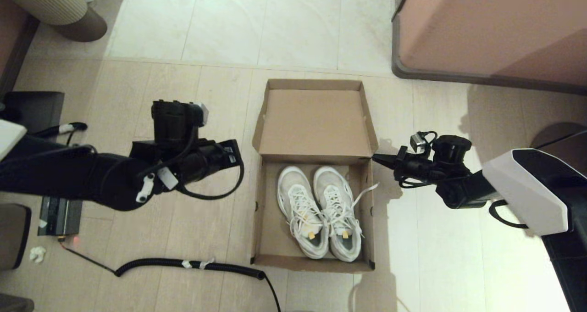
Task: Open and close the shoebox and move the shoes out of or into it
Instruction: Close the shoe box
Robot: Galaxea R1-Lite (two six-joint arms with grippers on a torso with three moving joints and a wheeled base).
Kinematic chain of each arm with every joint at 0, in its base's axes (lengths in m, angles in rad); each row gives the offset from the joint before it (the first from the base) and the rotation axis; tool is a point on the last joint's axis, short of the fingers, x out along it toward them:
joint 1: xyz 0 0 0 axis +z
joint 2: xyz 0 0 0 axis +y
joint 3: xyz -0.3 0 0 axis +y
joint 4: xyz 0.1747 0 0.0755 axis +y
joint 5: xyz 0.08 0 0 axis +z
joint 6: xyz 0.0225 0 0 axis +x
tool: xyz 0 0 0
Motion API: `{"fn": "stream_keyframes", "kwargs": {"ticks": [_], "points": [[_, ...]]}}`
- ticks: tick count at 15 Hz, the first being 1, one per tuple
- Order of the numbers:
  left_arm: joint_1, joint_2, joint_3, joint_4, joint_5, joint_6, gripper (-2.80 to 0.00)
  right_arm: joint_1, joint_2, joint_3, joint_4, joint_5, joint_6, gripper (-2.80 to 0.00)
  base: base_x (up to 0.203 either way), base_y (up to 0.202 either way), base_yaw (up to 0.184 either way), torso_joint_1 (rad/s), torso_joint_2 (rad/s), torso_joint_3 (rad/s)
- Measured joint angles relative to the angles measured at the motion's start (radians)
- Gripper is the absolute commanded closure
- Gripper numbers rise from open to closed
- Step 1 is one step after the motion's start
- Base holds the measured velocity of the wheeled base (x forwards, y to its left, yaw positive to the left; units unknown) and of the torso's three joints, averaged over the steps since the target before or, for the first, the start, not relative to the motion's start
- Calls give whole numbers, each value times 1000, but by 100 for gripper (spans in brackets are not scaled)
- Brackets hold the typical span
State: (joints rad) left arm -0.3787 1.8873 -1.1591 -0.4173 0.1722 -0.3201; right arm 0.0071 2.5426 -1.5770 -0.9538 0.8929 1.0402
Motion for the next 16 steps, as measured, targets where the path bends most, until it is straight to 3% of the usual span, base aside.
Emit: {"fn": "stream_keyframes", "kwargs": {"ticks": [2, 4, 6, 9, 11, 14, 16], "points": [[90, 71, -130, -10, -115, -29, 0, -7, -27, 19, 7, -73, -9, 0, 0, 0, 0, 0, 0, 0], [157, 150, -277, -23, -233, -105, 0, -11, -45, 19, 52, -152, -35, 0, 0, 0, 0, 0, 0, 0], [195, 239, -410, -36, -326, -201, 0, -9, -55, 2, 133, -245, -150, 0, 0, 0, 0, 0, 0, 0], [215, 373, -570, -94, -401, -347, 0, 30, -53, -82, 280, -500, -349, 0, 0, 0, 0, 0, 0, 0], [219, 473, -678, -81, -422, -369, 0, 51, -42, -185, 372, -611, -410, 0, 0, 0, 0, 0, 0, 0], [215, 595, -751, -77, -455, -381, 0, 61, -7, -339, 498, -561, -412, 0, 0, 0, 0, 0, 0, 0], [205, 646, -762, -149, -455, -393, 0, 64, 15, -372, 517, -500, -391, 0, 0, 0, 0, 0, 0, 0]]}}
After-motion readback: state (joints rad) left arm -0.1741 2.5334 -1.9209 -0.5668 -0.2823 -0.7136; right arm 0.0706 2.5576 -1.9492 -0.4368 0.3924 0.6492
